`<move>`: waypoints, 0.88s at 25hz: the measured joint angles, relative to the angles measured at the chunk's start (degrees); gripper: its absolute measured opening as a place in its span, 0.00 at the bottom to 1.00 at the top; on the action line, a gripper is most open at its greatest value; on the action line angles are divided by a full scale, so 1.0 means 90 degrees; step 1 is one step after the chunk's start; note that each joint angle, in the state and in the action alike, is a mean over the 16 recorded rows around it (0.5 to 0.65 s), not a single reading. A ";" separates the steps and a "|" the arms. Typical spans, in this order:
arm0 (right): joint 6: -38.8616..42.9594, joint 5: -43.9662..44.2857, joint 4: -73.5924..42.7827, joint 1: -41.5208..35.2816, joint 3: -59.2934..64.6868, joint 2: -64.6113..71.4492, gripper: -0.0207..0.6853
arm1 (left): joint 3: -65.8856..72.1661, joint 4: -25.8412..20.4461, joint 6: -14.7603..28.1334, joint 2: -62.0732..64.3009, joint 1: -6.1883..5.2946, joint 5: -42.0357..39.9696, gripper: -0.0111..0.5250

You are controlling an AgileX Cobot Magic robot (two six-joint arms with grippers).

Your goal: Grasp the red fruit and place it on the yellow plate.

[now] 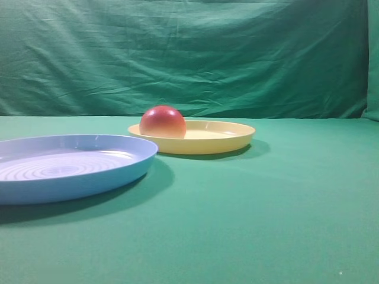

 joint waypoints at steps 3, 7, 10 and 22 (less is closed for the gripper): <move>-0.0033 -0.0150 0.0145 -0.0185 0.0285 -0.0096 0.03 | 0.0000 0.0000 0.0000 0.0000 0.0000 0.0000 0.31; -0.0089 -0.0223 0.0276 -0.0320 0.0476 -0.0154 0.03 | 0.0000 0.0000 0.0000 0.0000 0.0000 0.0000 0.31; -0.0134 -0.0222 0.0313 -0.0352 0.0506 -0.0163 0.03 | 0.0000 0.0000 0.0000 0.0000 0.0000 0.0000 0.31; -0.0226 -0.0179 0.0328 -0.0355 0.0506 -0.0168 0.03 | 0.0000 0.0000 0.0000 0.0000 0.0000 0.0000 0.31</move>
